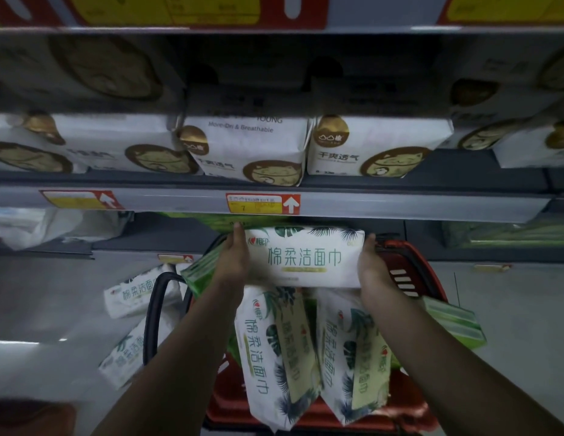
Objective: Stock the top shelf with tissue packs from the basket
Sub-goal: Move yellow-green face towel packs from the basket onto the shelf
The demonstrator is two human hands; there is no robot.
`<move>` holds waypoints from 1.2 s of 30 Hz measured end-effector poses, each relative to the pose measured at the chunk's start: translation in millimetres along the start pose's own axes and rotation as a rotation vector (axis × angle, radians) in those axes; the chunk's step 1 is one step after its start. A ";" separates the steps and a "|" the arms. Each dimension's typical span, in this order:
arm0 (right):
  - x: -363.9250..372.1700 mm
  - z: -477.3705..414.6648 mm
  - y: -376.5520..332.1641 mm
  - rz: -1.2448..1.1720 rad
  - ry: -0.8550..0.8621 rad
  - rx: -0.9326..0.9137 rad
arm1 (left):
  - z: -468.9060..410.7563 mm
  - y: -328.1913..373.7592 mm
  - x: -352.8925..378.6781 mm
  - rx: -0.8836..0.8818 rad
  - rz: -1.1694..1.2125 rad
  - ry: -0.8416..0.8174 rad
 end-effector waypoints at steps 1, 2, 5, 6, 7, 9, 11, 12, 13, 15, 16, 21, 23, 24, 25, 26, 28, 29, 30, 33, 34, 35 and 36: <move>1.9 3.2 0.3 -0.006 -0.015 0.000 | 2.8 -0.3 0.2 0.000 0.001 -0.001; 2.6 6.0 0.4 -0.018 -0.017 -0.002 | 5.5 -0.2 0.5 -0.006 0.001 0.003; 1.4 7.1 2.7 -0.070 -0.017 0.007 | 7.7 -1.1 0.5 0.000 0.027 0.004; 0.6 8.4 3.2 -0.075 -0.018 0.009 | 9.4 -1.1 0.4 -0.001 0.047 0.011; -0.7 9.2 3.8 -0.082 -0.027 0.017 | 11.3 -1.8 -0.1 0.004 0.065 0.017; -4.2 9.2 7.1 -0.076 -0.034 0.018 | 18.3 -5.2 -1.5 0.022 0.129 0.007; -6.5 19.6 10.1 -0.112 -0.028 -0.005 | 27.9 -10.9 -4.4 0.042 0.178 -0.028; -8.9 27.2 11.6 -0.127 -0.023 -0.028 | 31.7 -13.4 -6.1 0.056 0.194 -0.057; -12.7 28.9 15.5 -0.156 -0.031 -0.045 | 36.1 -15.0 -7.1 0.067 0.215 -0.080; -20.0 38.6 21.4 -0.235 -0.032 -0.066 | 43.4 -16.6 -10.0 0.084 0.280 -0.114; -22.9 44.2 23.4 -0.237 -0.033 -0.108 | 45.6 -18.1 -11.9 0.108 0.304 -0.136; -24.0 61.4 41.3 -0.235 -0.093 -0.153 | 72.1 -34.4 -20.8 0.273 0.353 -0.215; -20.2 68.8 47.9 -0.229 -0.112 -0.137 | 84.1 -46.0 -23.8 0.301 0.372 -0.228; -20.9 73.2 50.6 -0.228 -0.100 -0.140 | 91.6 -50.5 -23.7 0.310 0.366 -0.238; -20.9 76.2 53.1 -0.229 -0.121 -0.139 | 97.9 -55.9 -24.9 0.313 0.374 -0.246; -21.9 78.9 56.0 -0.228 -0.142 -0.153 | 103.3 -59.8 -25.3 0.307 0.388 -0.257; -27.5 86.3 65.2 -0.189 -0.154 -0.191 | 117.8 -63.8 -24.6 0.298 0.425 -0.267; -30.9 87.1 70.9 -0.182 -0.167 -0.221 | 123.4 -66.7 -24.5 0.287 0.443 -0.264; -32.8 94.9 72.4 -0.172 -0.187 -0.281 | 128.3 -68.9 -24.3 0.276 0.466 -0.259; -39.5 110.1 72.8 -0.138 -0.211 -0.436 | 141.4 -73.0 -22.8 0.283 0.440 -0.291; -41.2 113.9 74.6 -0.165 -0.211 -0.445 | 146.1 -73.9 -21.9 0.297 0.428 -0.307; -42.4 114.0 77.1 -0.186 -0.205 -0.449 | 150.8 -73.3 -21.8 0.312 0.430 -0.322; -43.4 114.9 79.5 -0.196 -0.199 -0.446 | 155.4 -71.4 -21.5 0.327 0.432 -0.341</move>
Point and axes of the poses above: each hand's wrist, its own z-axis away from the middle knuckle, its own x-axis out of the palm, y = z × x, the point moved 2 cm from there along -z, towards the middle knuckle, and after that the axes turned 10 degrees about -y, right-handed, at the moved point
